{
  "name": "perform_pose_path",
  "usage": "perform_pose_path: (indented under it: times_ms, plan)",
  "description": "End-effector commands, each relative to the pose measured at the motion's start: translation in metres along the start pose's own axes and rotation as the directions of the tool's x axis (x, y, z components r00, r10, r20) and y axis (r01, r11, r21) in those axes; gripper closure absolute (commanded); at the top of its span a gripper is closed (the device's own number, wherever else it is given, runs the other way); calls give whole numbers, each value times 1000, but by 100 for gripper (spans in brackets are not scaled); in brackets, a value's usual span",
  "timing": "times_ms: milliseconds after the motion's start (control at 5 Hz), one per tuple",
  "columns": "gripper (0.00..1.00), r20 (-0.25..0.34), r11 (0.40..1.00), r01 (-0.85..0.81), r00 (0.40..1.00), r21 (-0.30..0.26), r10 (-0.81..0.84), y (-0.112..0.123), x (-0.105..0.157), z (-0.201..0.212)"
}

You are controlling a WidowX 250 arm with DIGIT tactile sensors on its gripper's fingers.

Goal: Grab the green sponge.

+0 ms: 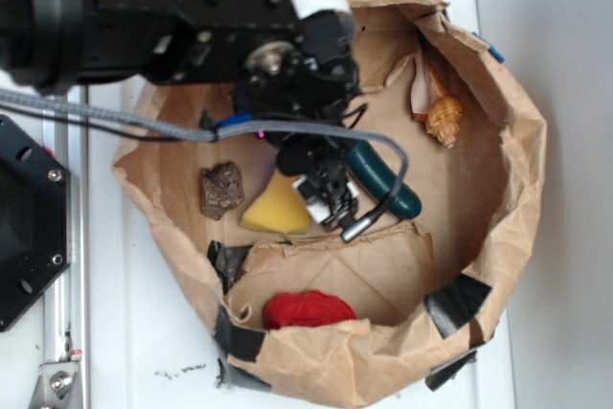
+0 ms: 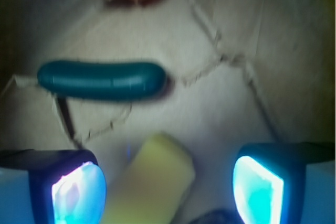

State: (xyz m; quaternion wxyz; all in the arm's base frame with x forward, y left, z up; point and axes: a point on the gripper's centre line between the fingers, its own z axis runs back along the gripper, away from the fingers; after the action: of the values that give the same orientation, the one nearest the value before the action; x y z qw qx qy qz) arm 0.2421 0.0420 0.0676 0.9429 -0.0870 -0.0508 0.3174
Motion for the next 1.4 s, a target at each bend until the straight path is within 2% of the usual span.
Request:
perform_pose_path:
  times_ms: [0,400,800,1000,1200]
  plan:
    - [0,49,998,-59,997,-31,61,-12,-4,12]
    - [0,51,999,-32,998,-1,32,-7,-11,-2]
    - [0,96,999,15,995,31,-18,3,2,-36]
    - [15,78,1000,2,997,31,-4,3,3,-40]
    - [100,69,1000,-24,997,21,22,3,4,-34]
